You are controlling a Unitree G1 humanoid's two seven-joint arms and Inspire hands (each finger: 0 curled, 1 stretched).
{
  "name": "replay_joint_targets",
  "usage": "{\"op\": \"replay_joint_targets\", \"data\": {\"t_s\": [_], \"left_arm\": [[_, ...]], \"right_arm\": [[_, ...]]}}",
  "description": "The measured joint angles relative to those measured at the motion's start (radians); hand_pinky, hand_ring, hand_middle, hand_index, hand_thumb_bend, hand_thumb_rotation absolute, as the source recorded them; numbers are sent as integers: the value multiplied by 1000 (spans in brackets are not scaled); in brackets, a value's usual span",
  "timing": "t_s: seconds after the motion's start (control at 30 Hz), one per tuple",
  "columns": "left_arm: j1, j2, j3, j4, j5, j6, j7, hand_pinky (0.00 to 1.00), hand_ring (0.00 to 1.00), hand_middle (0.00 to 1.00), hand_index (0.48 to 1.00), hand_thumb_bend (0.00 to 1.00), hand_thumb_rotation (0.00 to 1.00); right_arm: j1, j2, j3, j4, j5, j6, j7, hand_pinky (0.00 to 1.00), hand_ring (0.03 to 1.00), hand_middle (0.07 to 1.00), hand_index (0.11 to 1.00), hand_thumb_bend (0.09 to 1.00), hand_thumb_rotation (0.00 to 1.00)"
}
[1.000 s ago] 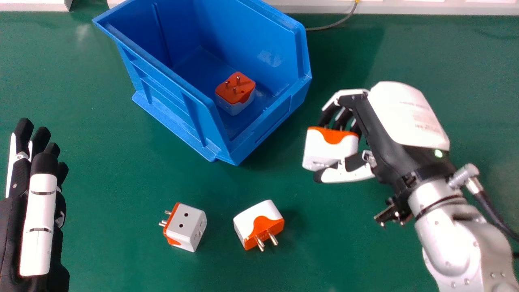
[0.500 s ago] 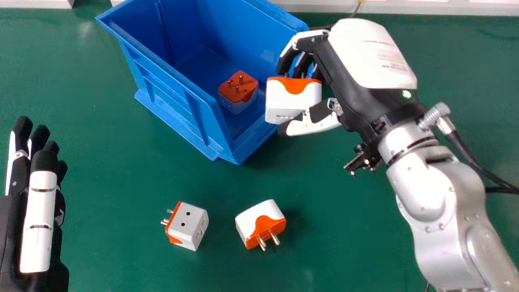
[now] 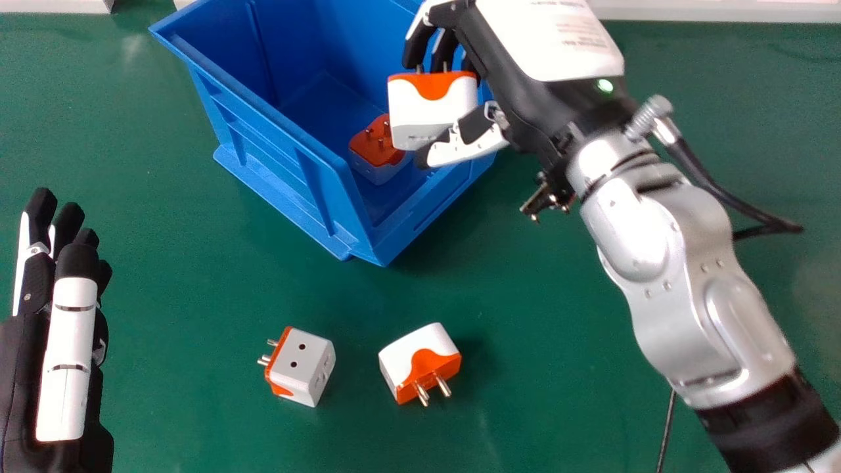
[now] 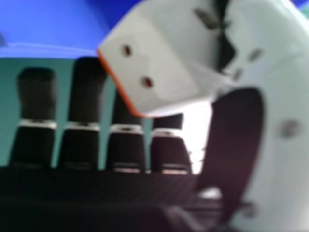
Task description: Pick all objects and put in blue box
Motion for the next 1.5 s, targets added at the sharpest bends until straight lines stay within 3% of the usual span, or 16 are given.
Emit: {"op": "replay_joint_targets", "data": {"t_s": [0.27, 0.43, 0.93, 1.13, 1.27, 1.5], "left_arm": [[1, 0, -1, 0, 1, -1, 0, 1000, 1000, 1000, 1000, 562, 1000], [0, 0, -2, 1, -1, -7, -10, 1000, 1000, 1000, 1000, 557, 1000], [-5, 0, -24, -5, 3, -1, 2, 1000, 1000, 1000, 1000, 501, 1000], [-19, -1, -25, 2, 2, -9, -4, 1000, 1000, 1000, 1000, 454, 1000], [-19, -1, -25, 10, 0, -14, -9, 1000, 1000, 1000, 1000, 439, 1000], [-6, -2, -26, 10, 4, -14, -3, 1000, 1000, 1000, 1000, 437, 1000]], "right_arm": [[-130, 63, 34, 271, 3, -58, -108, 330, 411, 470, 531, 490, 0], [-216, 116, 60, 436, 3, -64, -152, 330, 409, 465, 535, 490, 0], [-409, 259, 116, 901, 20, -26, -272, 305, 400, 469, 559, 486, 0], [-480, 285, 140, 1054, 28, -31, -308, 310, 409, 477, 550, 488, 0], [-504, 296, 162, 1124, 28, -25, -317, 303, 409, 478, 557, 488, 0], [-511, 297, 188, 1173, 28, -27, -334, 274, 384, 479, 552, 501, 0]]}}
